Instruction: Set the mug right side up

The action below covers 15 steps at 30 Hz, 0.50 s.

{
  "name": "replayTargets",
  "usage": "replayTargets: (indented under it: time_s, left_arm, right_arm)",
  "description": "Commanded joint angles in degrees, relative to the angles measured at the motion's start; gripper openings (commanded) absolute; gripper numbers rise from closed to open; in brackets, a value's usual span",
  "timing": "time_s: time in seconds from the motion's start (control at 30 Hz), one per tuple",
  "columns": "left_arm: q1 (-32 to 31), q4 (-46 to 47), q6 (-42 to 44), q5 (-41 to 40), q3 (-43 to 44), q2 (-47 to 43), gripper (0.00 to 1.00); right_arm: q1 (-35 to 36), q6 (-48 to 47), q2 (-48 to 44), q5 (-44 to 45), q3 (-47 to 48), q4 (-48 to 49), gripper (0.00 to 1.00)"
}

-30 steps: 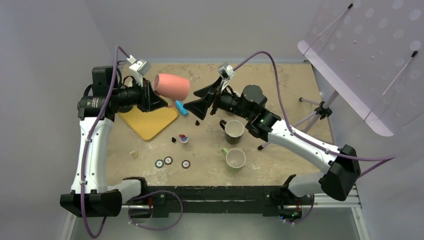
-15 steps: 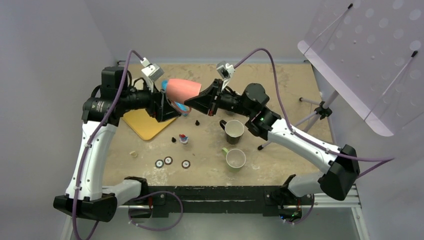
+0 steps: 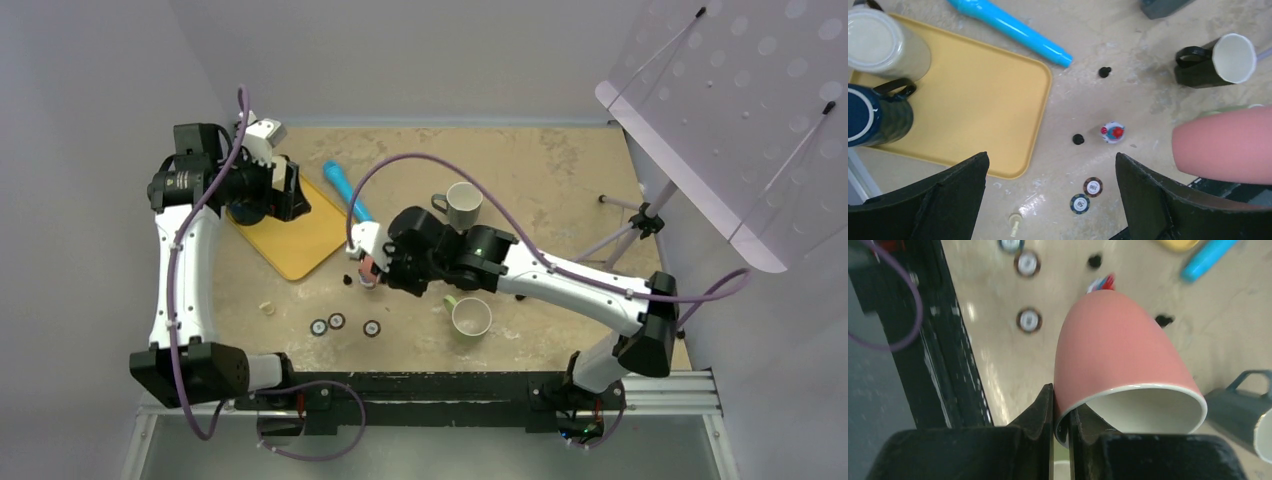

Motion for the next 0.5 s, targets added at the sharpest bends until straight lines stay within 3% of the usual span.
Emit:
replayTargets:
  time_s: [0.0,0.2,0.47]
  left_arm:
    - [1.2,4.4,-1.4,-9.8,2.3,4.6,1.0]
    - [1.8,14.1,-6.9,-18.5,-0.7,8.4,1.0]
    - [1.8,17.1,-7.8,-23.2,-0.7,16.1,1.0]
  right_arm:
    - [4.4,-10.1,2.0,3.7,2.0,-15.4,0.0]
    - [10.0,-9.2,12.2,4.2,5.8,-26.7,0.0]
    - [10.7,-10.3,20.5,4.1,9.5,-29.1,0.0]
